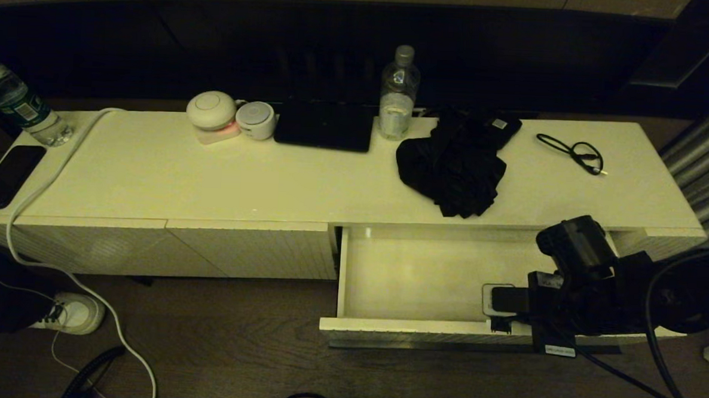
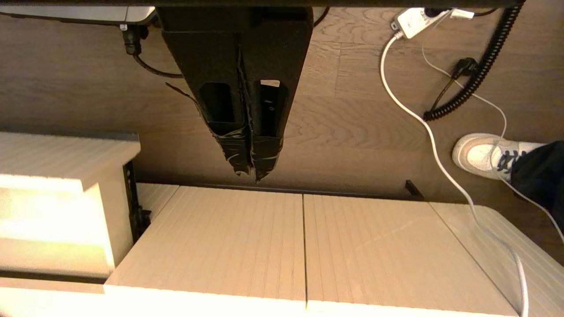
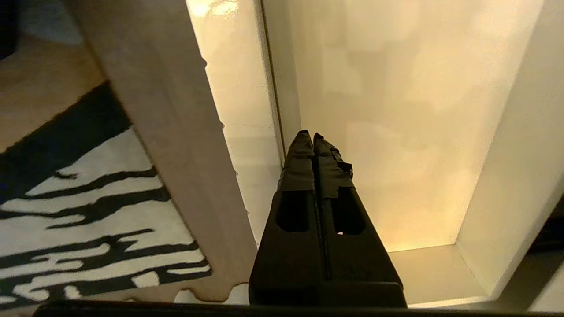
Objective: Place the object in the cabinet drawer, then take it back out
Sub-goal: Open the drawer
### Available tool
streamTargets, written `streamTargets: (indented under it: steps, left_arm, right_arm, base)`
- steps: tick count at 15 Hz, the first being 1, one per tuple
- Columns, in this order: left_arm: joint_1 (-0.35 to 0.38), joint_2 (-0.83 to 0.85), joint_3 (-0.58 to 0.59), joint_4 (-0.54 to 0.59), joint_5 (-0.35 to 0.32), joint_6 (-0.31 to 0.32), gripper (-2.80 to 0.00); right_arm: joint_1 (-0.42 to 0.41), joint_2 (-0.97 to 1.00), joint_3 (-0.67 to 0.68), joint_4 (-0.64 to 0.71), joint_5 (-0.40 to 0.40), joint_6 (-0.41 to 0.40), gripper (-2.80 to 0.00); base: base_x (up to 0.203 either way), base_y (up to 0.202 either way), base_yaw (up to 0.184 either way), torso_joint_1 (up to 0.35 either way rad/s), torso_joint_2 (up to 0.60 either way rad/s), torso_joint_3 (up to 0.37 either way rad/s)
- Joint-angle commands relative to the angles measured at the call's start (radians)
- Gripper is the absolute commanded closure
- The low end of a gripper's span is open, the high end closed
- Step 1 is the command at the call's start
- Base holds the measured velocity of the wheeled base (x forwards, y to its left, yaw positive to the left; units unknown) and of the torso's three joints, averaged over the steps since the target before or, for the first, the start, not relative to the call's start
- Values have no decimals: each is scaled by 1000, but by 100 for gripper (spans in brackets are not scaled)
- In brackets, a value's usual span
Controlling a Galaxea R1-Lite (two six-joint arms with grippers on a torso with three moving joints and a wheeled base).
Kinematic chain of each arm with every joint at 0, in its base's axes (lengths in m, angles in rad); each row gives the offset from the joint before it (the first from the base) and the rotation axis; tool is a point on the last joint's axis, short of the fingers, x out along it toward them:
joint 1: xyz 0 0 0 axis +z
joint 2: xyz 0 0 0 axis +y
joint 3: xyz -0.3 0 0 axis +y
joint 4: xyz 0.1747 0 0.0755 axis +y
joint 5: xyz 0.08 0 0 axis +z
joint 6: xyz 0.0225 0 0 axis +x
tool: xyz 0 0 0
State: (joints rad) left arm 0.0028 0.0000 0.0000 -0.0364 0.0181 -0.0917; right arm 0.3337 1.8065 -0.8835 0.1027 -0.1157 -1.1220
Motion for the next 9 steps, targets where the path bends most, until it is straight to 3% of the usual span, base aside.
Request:
streamTargets:
  steps: [1, 9]
  left_arm:
    - [0, -2, 0, 0, 0, 0, 0]
    - [0, -2, 0, 0, 0, 0, 0]
  right_arm:
    - [28, -22, 43, 8, 4, 3, 0]
    - [42, -62, 123, -4, 5, 14, 0]
  base:
    - [0, 0, 0, 0, 0, 0]
    - [0, 0, 0, 0, 0, 0]
